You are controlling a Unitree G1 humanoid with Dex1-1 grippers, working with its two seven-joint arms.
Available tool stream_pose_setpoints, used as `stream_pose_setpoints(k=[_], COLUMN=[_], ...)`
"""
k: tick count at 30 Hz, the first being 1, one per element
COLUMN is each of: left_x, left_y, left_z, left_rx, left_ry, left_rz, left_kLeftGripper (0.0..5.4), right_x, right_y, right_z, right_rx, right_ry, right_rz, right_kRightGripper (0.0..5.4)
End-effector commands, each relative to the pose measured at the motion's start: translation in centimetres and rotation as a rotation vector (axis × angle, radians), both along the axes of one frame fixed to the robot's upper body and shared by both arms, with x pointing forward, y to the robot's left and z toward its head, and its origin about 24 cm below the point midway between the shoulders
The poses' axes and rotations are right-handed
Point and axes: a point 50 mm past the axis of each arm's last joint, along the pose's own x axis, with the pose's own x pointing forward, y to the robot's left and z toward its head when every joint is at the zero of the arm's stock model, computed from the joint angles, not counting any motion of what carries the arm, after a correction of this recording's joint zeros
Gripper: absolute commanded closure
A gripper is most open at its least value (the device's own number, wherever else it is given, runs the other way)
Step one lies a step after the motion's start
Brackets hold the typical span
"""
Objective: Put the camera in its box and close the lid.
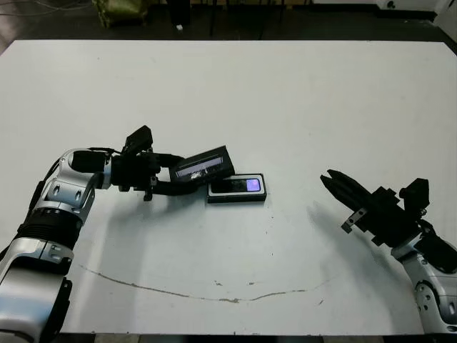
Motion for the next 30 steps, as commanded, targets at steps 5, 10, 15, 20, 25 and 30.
stream_pose_setpoints(k=[5, 10, 15, 20, 25, 30], left_x=[0.0, 0.0, -0.1, -0.3, -0.5, -0.9], left_y=[-0.3, -0.7, -1.1, -1.5, -2.0, -2.5], left_z=[-0.7, -1.1, -1.2, -1.5, -1.8, -2.0], left_rx=[0.003, 0.011, 0.000, -0.015, -0.014, 0.020], left_ry=[0.035, 0.071, 0.075, 0.103, 0.113, 0.097], left_rz=[-0.022, -0.041, -0.061, -0.074, -0.099, -0.103], left_kLeftGripper=[3.03, 3.03, 3.03, 3.03, 3.03, 3.03], right_x=[0.0, -0.2, -0.3, -0.2, -0.1, -0.2], right_y=[-0.4, -0.2, -0.1, -0.2, -0.3, -0.3], right_z=[-0.8, -0.5, -0.4, -0.5, -0.7, -0.7], right_rx=[-0.016, 0.000, -0.016, -0.027, -0.035, 0.003], right_ry=[0.022, 0.029, 0.032, 0.030, 0.027, 0.047], right_rz=[-0.012, -0.011, -0.016, -0.018, -0.020, -0.013], right_kRightGripper=[5.40, 5.40, 5.40, 5.40, 5.40, 5.40])
